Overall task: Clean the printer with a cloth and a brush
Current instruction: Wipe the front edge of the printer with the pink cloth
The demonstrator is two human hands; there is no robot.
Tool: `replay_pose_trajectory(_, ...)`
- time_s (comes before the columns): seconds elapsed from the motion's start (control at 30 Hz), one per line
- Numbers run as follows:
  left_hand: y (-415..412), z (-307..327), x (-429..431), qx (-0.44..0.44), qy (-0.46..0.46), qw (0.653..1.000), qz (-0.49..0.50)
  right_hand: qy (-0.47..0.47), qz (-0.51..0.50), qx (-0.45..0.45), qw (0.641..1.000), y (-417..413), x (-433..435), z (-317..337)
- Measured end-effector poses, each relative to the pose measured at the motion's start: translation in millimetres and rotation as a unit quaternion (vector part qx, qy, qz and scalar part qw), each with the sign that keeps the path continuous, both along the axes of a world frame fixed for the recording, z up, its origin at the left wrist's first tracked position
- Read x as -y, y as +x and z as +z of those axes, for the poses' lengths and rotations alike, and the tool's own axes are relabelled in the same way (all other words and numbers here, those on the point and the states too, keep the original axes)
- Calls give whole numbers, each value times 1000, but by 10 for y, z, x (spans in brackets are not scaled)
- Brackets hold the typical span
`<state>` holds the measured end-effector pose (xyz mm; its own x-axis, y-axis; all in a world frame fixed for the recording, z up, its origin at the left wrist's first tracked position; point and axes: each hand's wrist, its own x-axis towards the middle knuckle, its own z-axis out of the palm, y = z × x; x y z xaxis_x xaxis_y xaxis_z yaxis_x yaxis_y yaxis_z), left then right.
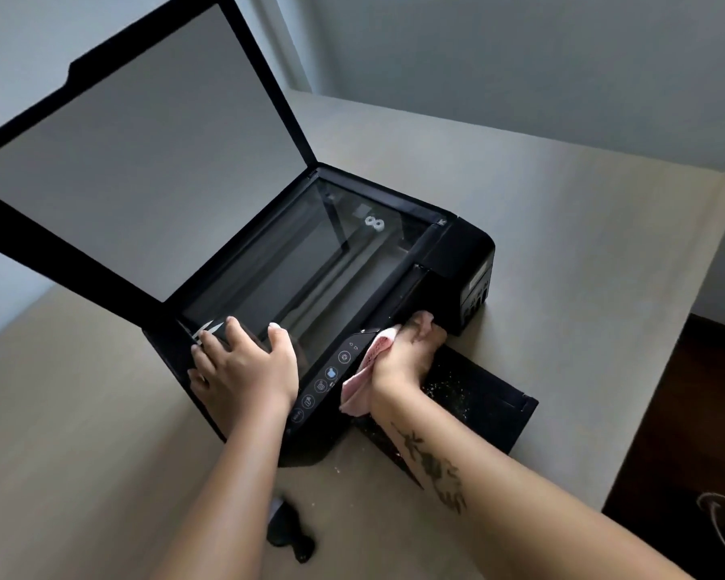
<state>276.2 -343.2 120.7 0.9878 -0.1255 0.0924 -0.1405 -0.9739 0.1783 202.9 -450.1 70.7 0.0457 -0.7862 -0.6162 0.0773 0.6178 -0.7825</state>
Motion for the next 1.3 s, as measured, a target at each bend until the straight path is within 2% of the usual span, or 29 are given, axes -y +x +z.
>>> replay_pose_trajectory(0.1, 3, 1, 0, -2, -8, 1000, 0, -67, 43, 21, 997, -74, -53, 59)
replay_pose_trajectory(0.17, 14, -9, 12, -4, -11, 1000, 2, -102, 28, 38, 994, -59, 118, 121)
replay_pose_trajectory(0.27, -5, -13, 8, -1, -9, 1000, 7, -20, 25, 30, 999, -81, 259, 79)
replay_pose_trajectory(0.33, -8, 0, 8, 3, -11, 1000, 5, -7, 55, 16, 998, -132, 219, 65)
replay_pose_trajectory(0.47, -13, 18, 13, -5, -5, 1000, 3, -116, 12, 29, 993, -93, 300, 136)
replay_pose_trajectory(0.6, -13, 28, 18, -4, -1, 1000, 2, -15, 24, 5, 1000, -58, 142, 42)
replay_pose_trajectory(0.63, -5, 31, 21, -4, -1, 1000, 1, -25, 34, 4, 999, -77, 63, 59)
replay_pose_trajectory(0.73, 3, 23, 26, -5, -3, 1000, 3, -143, 34, -3, 989, -100, -36, 178)
replay_pose_trajectory(0.77, 3, 22, 27, -5, -6, 1000, 3, -145, 21, -8, 989, -71, -2, 198)
replay_pose_trajectory(0.87, -3, 21, 37, -1, -8, 1000, 4, -40, -9, -30, 999, 22, 53, 156)
replay_pose_trajectory(0.9, -2, 22, 36, 1, -7, 1000, 4, -39, 7, -38, 999, 9, -37, 138)
replay_pose_trajectory(0.97, 13, 15, 35, 0, -6, 1000, 5, -109, 70, -25, 991, -95, -361, 168)
replay_pose_trajectory(1.07, 0, 4, 25, -2, -7, 1000, 7, -225, 169, 13, 960, -247, -736, 249)
replay_pose_trajectory(1.1, -10, 6, 22, -2, -10, 1000, 6, -250, 161, 0, 955, -223, -705, 235)
replay_pose_trajectory(1.2, -16, 11, 14, -4, -16, 1000, 3, -289, 48, -51, 955, -43, -403, 160)
replay_pose_trajectory(1.23, -13, 15, 16, -4, -17, 1000, 2, -273, 16, -46, 961, 1, -299, 89)
replay_pose_trajectory(1.3, -11, 18, 15, -3, -16, 1000, 1, -172, -6, -17, 985, 12, -307, -59)
